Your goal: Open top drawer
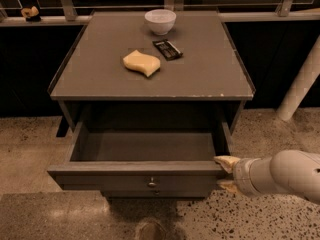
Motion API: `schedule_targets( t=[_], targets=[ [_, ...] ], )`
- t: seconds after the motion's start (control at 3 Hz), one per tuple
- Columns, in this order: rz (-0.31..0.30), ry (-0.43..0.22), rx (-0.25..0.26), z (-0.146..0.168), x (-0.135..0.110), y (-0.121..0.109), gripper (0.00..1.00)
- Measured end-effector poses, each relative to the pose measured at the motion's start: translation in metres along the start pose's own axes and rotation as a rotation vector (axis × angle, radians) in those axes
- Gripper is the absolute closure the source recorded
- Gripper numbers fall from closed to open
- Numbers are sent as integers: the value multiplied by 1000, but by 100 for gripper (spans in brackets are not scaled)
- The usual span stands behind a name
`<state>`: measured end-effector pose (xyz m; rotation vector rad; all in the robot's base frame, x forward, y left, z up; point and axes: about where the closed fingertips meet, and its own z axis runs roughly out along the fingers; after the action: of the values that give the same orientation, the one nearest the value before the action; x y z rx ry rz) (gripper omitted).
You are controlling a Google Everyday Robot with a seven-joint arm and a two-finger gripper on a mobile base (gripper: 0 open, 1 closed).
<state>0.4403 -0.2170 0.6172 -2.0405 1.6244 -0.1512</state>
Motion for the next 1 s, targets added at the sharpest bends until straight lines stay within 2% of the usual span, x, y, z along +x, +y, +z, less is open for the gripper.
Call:
schedule_targets(
  t=[1.0],
  targets=[
    [3, -1, -2, -4, -3, 7, 100]
  ],
)
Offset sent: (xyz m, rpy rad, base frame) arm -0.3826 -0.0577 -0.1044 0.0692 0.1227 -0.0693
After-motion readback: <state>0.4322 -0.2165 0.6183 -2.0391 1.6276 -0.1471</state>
